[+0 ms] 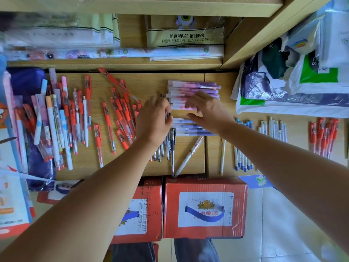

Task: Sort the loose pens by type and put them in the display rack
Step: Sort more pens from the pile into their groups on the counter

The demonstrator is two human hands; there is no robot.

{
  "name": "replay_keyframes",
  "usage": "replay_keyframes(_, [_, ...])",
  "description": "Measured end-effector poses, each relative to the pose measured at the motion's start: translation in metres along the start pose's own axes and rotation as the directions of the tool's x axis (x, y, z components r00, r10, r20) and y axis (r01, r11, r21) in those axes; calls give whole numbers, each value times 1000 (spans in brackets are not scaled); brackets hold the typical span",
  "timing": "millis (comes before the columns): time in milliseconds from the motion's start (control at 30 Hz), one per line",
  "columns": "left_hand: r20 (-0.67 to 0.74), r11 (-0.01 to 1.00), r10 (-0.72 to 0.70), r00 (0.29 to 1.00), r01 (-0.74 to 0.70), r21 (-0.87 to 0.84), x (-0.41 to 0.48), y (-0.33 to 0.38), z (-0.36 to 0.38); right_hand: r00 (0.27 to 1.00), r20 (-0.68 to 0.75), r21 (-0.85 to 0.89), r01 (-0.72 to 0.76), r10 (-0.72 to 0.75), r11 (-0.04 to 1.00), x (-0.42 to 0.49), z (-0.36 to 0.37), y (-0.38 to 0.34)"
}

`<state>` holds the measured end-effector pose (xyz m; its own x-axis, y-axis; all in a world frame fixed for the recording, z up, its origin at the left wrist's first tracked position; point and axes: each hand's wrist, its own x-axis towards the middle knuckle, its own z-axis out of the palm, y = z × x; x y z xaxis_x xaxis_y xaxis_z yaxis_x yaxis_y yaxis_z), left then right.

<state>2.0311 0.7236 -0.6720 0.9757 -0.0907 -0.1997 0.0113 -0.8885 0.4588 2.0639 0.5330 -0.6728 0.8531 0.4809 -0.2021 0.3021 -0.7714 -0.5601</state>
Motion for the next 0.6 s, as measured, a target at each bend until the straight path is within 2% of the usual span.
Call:
replay_keyframes(67, [55, 999, 37, 998, -36, -5, -13, 1, -1, 999, 28, -18, -25, 25, 1000, -18, 1, -3])
replay_keyframes(133, [141, 995, 94, 986, -89, -38, -26, 3, 0, 987, 145, -47, -67, 73, 997, -34, 5, -8])
replay_keyframes(233, [301, 982, 186, 935, -184, -37, -42, 4, 4, 926, 363, -82, -75, 100, 994, -54, 14, -16])
replay_keyframes(300, [373, 974, 209, 904, -226, 2, -51, 3, 9, 884, 454, -103, -68, 108, 992, -65, 21, -22])
replay_keyframes(367, [401, 967, 205, 893, -248, 57, -57, 1, 13, 880, 461, -129, -65, 117, 990, -73, 28, -24])
replay_keyframes(600, [319, 961, 141, 937, -206, 182, -70, -4, 17, 937, 268, -131, -193, 222, 972, -86, 49, -27])
